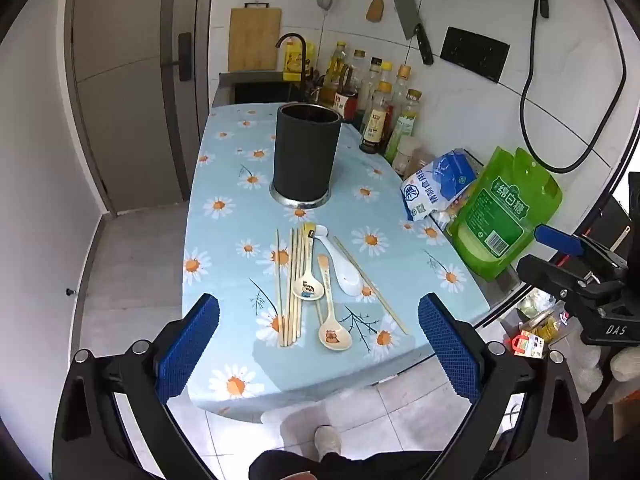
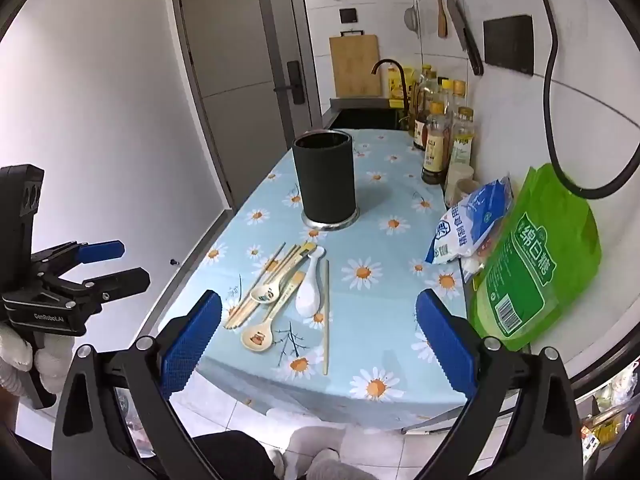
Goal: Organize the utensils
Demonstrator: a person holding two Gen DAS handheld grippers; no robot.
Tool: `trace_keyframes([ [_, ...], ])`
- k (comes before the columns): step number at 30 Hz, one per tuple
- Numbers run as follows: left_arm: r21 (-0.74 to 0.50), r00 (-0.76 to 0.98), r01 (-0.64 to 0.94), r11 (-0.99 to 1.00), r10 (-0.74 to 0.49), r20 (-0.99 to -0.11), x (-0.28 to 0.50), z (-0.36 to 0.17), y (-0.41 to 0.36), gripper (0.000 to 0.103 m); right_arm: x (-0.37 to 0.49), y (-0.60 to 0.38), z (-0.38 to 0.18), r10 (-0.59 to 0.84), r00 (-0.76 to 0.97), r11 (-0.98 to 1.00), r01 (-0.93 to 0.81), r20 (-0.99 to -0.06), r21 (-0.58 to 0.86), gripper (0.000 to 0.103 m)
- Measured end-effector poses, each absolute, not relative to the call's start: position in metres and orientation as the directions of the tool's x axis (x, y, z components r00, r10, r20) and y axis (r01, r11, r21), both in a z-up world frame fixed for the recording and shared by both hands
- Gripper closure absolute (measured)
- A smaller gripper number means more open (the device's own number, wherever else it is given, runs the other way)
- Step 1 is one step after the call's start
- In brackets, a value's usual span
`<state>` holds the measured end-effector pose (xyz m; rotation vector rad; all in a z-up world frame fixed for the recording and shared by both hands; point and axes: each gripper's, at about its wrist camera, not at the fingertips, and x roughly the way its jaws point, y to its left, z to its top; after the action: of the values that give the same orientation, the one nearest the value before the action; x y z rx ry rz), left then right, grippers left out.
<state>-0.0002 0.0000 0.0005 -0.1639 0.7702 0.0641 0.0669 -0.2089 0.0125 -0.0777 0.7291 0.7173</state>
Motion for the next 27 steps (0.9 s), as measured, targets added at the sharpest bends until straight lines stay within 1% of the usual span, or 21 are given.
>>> trace_keyframes([
  [3,-0.121,0.734,-0.117,0.986,0.004,-0.680,-0.003,0.004,0.000,0.007,0.066,-0.217,0.016,0.572,0.531,0.763,-0.624,-0.625,0.168,0.006],
  [4,-0.132,0.734,-0.129,0.983,0.005,-0.679,-0.007,-0.001,0.000,0.007,0.062,-0.213,0.011,0.556,0.536,0.765,-0.628,-0.635,0.140,0.006],
  [9,-0.115,0.699,-0.122,0.986,0.003,-0.715,0.002,0.006,0.000,0.007,0.076,-0.211,0.005,0.562,0.497,0.758,-0.630,-0.662,0.170,0.006],
  [12,-0.154,0.688,-0.124,0.980,-0.027,-0.725,0.006,0.002,0.000,0.007,0.080,-0.216,0.002,0.575,0.490,0.752,-0.633,-0.655,0.186,0.006],
  [27,-0.172,0.694,-0.127,0.977,-0.036,-0.719,0.017,0.000,0.008,0.007,0.085,-0.204,0.007,0.575,0.488,0.754,-0.627,-0.656,0.195,0.006],
])
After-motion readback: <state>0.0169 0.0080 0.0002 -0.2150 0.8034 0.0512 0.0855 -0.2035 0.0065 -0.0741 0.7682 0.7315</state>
